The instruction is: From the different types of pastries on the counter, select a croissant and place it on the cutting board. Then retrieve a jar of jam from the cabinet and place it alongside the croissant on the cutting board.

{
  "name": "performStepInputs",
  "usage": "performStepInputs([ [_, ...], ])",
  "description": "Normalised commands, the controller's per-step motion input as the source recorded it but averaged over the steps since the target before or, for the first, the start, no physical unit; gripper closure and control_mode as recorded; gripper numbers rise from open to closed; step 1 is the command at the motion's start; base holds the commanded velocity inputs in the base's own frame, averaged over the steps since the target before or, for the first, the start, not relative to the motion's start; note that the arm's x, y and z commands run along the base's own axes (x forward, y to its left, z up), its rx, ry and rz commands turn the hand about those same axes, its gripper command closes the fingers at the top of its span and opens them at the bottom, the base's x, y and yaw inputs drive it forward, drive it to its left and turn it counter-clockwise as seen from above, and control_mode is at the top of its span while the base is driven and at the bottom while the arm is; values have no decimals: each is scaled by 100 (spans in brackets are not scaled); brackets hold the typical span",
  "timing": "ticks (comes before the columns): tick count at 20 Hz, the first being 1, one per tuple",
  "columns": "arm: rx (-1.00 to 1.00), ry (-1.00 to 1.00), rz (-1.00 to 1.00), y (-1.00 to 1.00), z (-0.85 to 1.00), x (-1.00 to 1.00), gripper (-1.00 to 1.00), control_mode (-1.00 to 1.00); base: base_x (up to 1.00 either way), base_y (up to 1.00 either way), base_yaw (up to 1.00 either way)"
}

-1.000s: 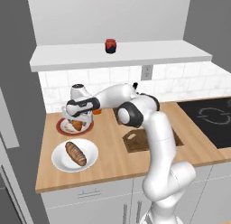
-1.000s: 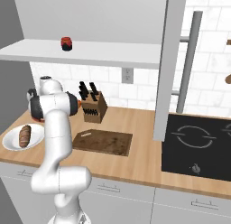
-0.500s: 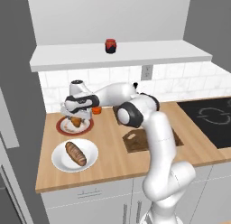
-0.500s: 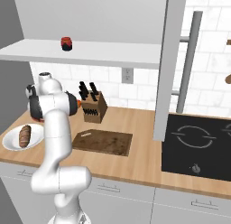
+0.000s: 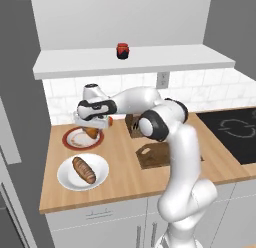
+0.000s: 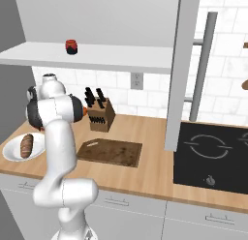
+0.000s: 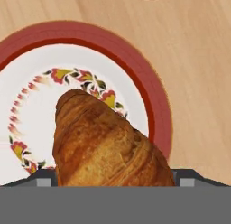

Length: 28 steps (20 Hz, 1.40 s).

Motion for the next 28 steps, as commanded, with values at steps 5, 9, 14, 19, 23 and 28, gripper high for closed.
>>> performStepInputs([
  [5, 0, -2, 0, -88, -2, -72, 100, -100, 0, 0, 0],
  [9, 0, -2, 0, -89, -1, -59, 100, -100, 0, 0, 0],
  [14, 0, -5, 0, -82, 0, -55, 100, -100, 0, 0, 0],
  [19, 0, -2, 0, -69, 0, -33, 100, -100, 0, 0, 0],
  [23, 0, 0, 7, -64, 0, -23, 100, -100, 0, 0, 0],
  [28, 0, 0, 6, -58, 0, -16, 100, -100, 0, 0, 0],
])
